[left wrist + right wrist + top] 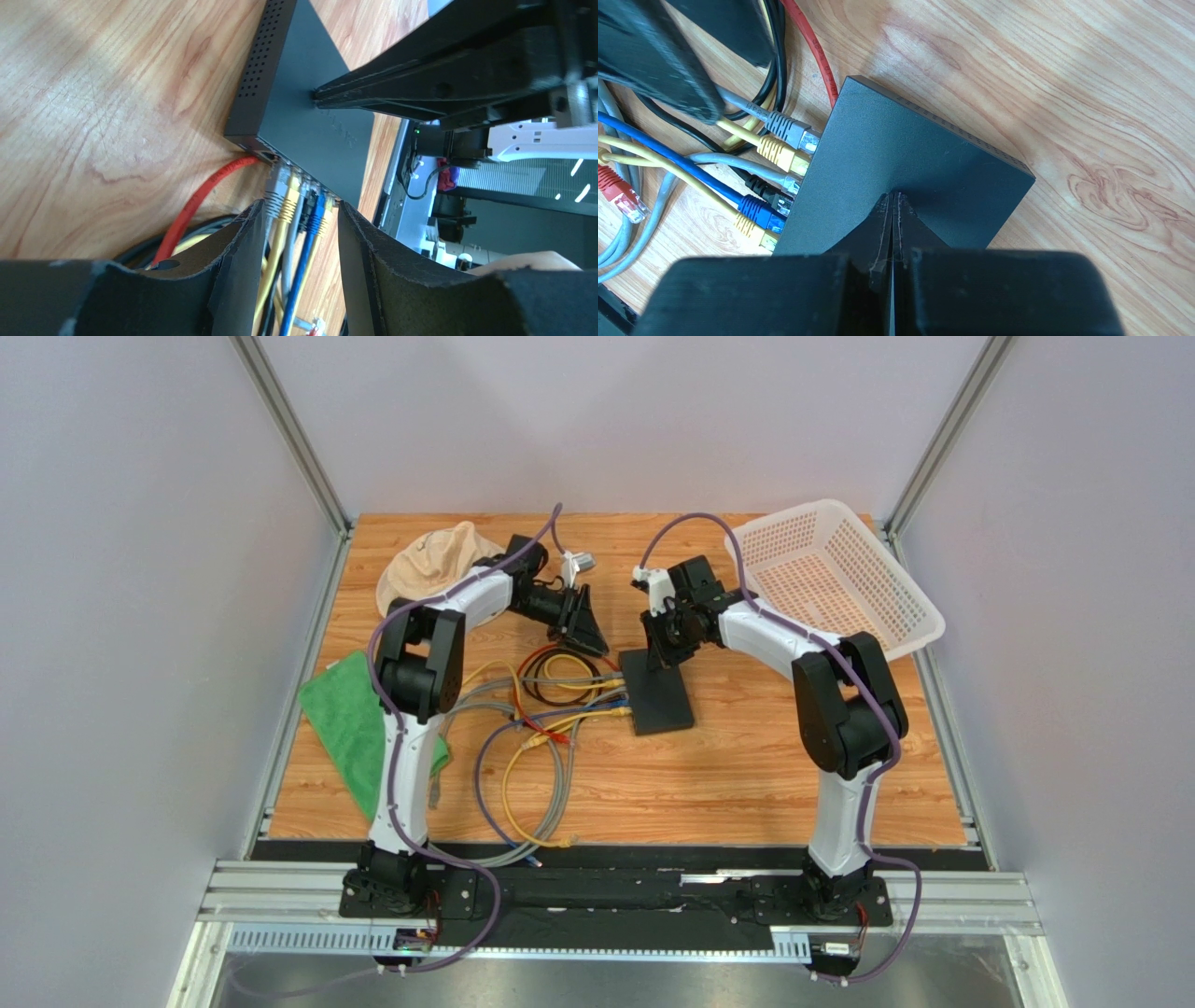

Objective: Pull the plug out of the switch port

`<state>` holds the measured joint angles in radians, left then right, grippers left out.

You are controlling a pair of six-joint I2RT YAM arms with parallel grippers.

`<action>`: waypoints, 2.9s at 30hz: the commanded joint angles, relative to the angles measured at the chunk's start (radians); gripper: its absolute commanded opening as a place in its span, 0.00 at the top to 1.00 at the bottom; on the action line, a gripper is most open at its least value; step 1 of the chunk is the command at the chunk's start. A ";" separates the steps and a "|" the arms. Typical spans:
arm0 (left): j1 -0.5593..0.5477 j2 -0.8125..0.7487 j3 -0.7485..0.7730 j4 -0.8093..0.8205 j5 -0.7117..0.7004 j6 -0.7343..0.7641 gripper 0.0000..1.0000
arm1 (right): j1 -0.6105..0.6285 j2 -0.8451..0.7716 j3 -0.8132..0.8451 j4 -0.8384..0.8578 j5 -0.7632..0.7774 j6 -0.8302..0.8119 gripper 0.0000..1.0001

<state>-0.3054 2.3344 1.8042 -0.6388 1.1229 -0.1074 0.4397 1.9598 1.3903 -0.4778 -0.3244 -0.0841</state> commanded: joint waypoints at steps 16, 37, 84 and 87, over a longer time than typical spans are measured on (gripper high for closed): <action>-0.066 0.091 0.103 -0.030 0.019 0.032 0.54 | 0.025 0.051 -0.054 -0.070 0.062 -0.042 1.00; -0.080 0.149 0.118 -0.051 0.029 0.038 0.60 | 0.025 0.039 -0.071 -0.064 0.058 -0.040 1.00; -0.080 0.180 0.164 -0.131 0.075 0.147 1.00 | 0.044 0.048 -0.062 -0.068 0.070 -0.052 1.00; -0.066 0.190 0.237 -0.156 0.075 0.155 1.00 | 0.045 0.050 -0.060 -0.070 0.071 -0.054 1.00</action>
<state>-0.3737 2.5233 1.9598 -0.7662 1.1912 -0.0013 0.4603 1.9465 1.3735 -0.4629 -0.2897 -0.1116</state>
